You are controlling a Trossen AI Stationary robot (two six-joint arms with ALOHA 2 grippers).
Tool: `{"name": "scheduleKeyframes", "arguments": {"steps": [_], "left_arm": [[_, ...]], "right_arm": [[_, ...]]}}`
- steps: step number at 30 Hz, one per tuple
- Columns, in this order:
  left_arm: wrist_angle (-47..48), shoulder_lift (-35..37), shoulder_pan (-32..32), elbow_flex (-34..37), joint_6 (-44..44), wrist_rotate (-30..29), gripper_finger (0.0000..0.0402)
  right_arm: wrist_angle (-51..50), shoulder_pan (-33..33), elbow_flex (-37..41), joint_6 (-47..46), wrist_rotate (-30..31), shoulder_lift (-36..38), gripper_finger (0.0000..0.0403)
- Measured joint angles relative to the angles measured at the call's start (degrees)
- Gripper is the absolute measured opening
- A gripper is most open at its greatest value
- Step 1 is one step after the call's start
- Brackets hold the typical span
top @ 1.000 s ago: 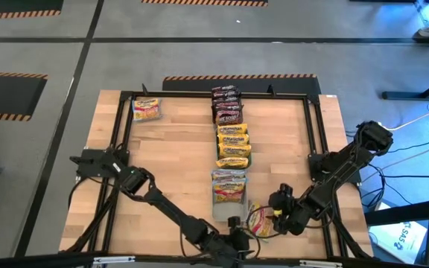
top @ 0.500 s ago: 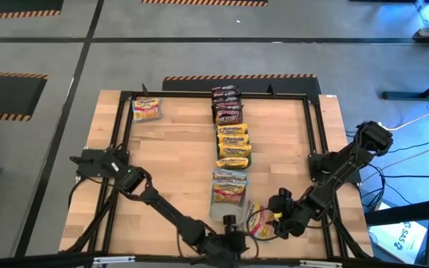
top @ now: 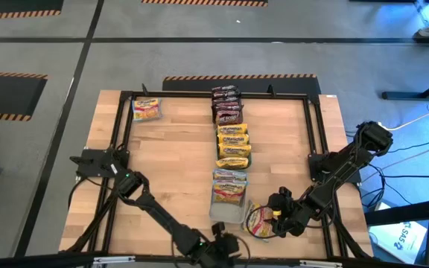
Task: Sort Maruchan noodles
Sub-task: Put the blue noodle pack into the gray bin
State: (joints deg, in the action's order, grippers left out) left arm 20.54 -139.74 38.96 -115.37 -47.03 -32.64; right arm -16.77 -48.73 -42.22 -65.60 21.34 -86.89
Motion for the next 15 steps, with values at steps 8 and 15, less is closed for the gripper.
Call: {"name": "scheduleKeyframes", "arguments": {"steps": [8, 15], "left_arm": [[-1.13, -1.75, -2.68, -0.02, -3.62, -2.48, 0.0185], [-1.06, -1.75, -4.28, -0.08, -3.43, -3.64, 0.0185]], "right_arm": [[0.02, -0.02, 0.0, -1.65, 1.39, 0.0, 0.0295], [0.49, -0.04, -0.02, -2.09, -0.28, -0.83, 0.0295]]}}
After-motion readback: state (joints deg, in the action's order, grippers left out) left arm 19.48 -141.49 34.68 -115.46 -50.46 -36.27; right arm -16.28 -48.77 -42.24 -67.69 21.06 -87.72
